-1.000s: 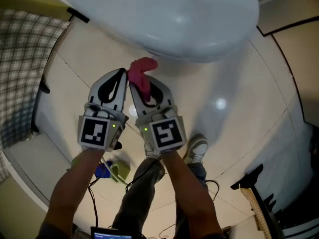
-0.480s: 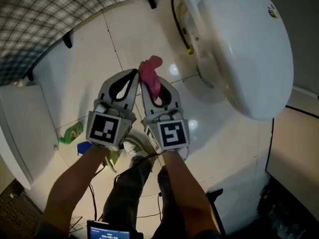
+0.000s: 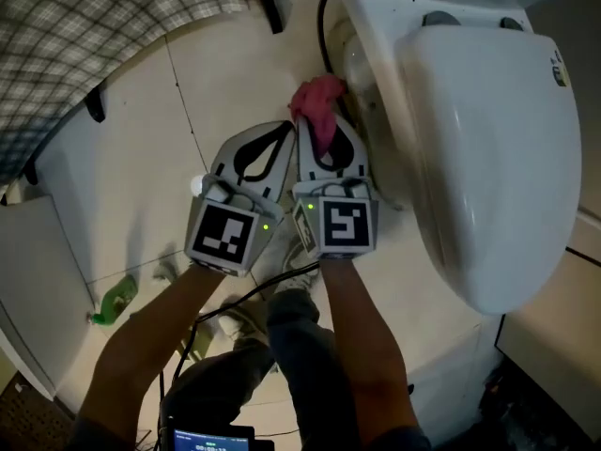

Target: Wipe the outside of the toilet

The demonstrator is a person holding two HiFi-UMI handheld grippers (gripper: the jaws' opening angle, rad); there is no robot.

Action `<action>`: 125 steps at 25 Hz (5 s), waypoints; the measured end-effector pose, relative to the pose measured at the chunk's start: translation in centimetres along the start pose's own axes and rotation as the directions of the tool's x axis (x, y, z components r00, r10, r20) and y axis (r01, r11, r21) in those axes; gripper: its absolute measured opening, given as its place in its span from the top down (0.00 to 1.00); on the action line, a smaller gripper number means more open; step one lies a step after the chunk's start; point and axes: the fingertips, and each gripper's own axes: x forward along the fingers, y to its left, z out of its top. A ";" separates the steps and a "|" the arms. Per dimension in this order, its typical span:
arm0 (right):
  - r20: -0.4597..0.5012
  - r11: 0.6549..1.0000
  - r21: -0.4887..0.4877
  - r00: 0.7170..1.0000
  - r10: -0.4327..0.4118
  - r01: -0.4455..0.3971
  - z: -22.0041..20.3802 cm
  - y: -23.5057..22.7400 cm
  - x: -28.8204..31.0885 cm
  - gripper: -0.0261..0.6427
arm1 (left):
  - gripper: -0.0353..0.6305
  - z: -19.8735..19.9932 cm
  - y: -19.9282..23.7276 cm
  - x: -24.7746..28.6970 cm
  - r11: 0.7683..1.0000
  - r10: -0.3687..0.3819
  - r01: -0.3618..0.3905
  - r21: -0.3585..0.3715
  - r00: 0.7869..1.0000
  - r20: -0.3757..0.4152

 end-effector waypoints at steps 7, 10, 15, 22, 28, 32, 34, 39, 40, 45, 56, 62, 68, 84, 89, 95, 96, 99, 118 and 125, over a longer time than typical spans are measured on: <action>0.000 0.991 -0.104 0.997 -0.081 0.080 -3.0 -7.9 5.5 0.83 | 0.92 -1.8 1.9 9.0 0.999 -0.053 0.052 0.012 0.996 0.068; -0.010 0.988 -0.108 0.994 -0.112 0.110 -3.6 -8.9 3.0 0.83 | 0.92 -3.0 0.7 9.7 0.996 -0.086 0.085 0.011 0.994 0.064; -0.017 0.980 -0.081 0.982 -0.186 0.184 -4.0 -9.0 -4.7 0.83 | 0.92 -4.4 -3.5 8.4 0.989 -0.149 0.149 0.002 0.989 0.026; -0.104 0.969 -0.071 0.964 -0.245 0.238 -5.5 -8.4 -13.6 0.83 | 0.92 -6.2 -9.9 5.4 0.974 -0.225 0.225 -0.018 0.974 -0.025; -0.095 0.984 -0.088 0.982 -0.163 0.155 -6.6 -7.3 -10.6 0.83 | 0.92 -6.8 -8.8 6.0 0.980 -0.196 0.195 -0.028 0.981 -0.003; -0.120 0.994 -0.085 0.990 -0.074 0.064 -8.3 -6.8 -3.6 0.83 | 0.92 -7.3 -4.3 8.9 0.992 -0.125 0.125 -0.022 0.992 0.006; -0.114 0.996 -0.083 0.992 -0.049 0.040 -8.7 -7.1 0.3 0.83 | 0.92 -7.4 -1.6 10.5 0.996 -0.089 0.089 -0.020 0.996 0.018; -0.097 0.995 -0.101 0.995 -0.011 0.001 -10.6 -9.0 7.5 0.83 | 0.92 -7.8 3.1 13.4 0.999 -0.041 0.040 0.028 0.998 0.053; -0.104 0.996 -0.094 0.995 -0.009 -0.001 -11.3 -9.3 8.0 0.83 | 0.92 -8.0 3.4 13.6 0.999 -0.039 0.037 0.035 0.998 0.058; -0.141 0.998 -0.069 0.990 -0.020 0.011 -13.4 -9.5 5.0 0.83 | 0.92 -10.3 1.1 14.0 0.998 -0.065 0.064 0.016 0.998 0.023; -0.241 0.970 -0.031 0.940 -0.243 0.242 -16.4 -11.3 -16.9 0.83 | 0.92 -14.1 -15.9 6.8 0.955 -0.298 0.297 -0.015 0.950 -0.091; -0.213 0.969 -0.013 0.946 -0.243 0.246 -12.3 -9.1 -19.6 0.83 | 0.92 -11.1 -17.7 4.2 0.956 -0.294 0.294 -0.017 0.951 -0.095; -0.142 0.984 0.028 0.975 -0.172 0.178 0.0 -3.0 -20.1 0.83 | 0.92 -1.0 -15.9 -1.6 0.969 -0.248 0.249 0.003 0.966 -0.076; 0.044 0.999 -0.002 0.998 0.039 -0.039 42.8 9.2 -26.0 0.83 | 0.92 39.0 -15.9 -22.8 0.972 -0.145 0.115 0.203 0.979 0.142; 0.093 0.986 -0.054 0.982 0.161 -0.157 51.1 10.7 -28.9 0.83 | 0.92 46.3 -17.7 -26.6 0.980 -0.065 0.030 0.198 0.983 0.174; 0.122 0.946 -0.113 0.941 0.316 -0.303 55.9 6.1 -34.6 0.83 | 0.92 51.3 -23.8 -26.4 0.981 0.096 -0.133 0.139 0.965 0.244; 0.113 0.931 -0.135 0.928 0.355 -0.340 56.4 4.9 -35.6 0.83 | 0.92 52.0 -25.1 -25.8 0.977 0.134 -0.170 0.125 0.957 0.259; 0.093 0.882 -0.175 0.884 0.458 -0.438 58.3 1.0 -38.8 0.83 | 0.92 53.4 -29.7 -23.8 0.956 0.244 -0.281 0.084 0.921 0.305; 0.138 0.848 -0.170 0.840 0.525 -0.502 65.6 -12.2 -50.0 0.84 | 0.92 59.0 -47.4 -22.4 0.916 0.373 -0.400 0.018 0.868 0.327; 0.121 0.846 -0.203 0.845 0.521 -0.493 65.8 -10.7 -51.4 0.84 | 0.92 59.7 -47.9 -23.7 0.927 0.349 -0.375 0.004 0.868 0.353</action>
